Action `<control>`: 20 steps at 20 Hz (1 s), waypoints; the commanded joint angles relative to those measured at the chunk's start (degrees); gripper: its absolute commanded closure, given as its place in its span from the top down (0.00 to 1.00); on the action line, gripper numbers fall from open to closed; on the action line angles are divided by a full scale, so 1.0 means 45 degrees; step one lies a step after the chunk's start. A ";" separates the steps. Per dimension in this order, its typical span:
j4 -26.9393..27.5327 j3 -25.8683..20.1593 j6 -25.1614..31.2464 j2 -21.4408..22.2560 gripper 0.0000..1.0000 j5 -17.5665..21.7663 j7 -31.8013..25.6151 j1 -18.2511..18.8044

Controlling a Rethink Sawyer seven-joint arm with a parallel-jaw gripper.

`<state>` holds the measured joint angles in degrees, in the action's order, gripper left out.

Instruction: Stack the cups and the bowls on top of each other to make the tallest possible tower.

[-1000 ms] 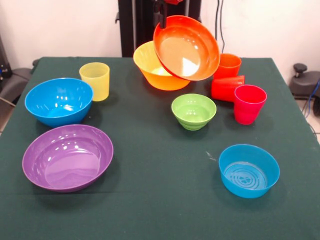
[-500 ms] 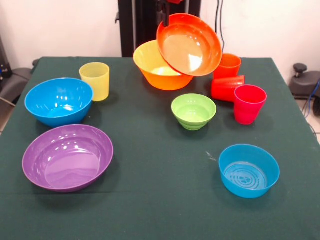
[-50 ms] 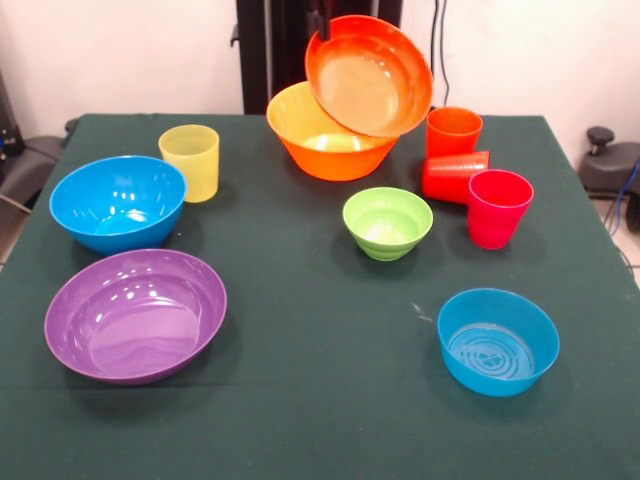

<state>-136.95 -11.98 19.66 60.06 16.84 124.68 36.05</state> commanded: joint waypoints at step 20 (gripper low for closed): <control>-0.0168 -0.0851 -0.2044 -0.1870 0.00 0.3030 0.0403 0.0208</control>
<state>-138.77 -12.64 13.50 54.54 28.32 124.68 39.18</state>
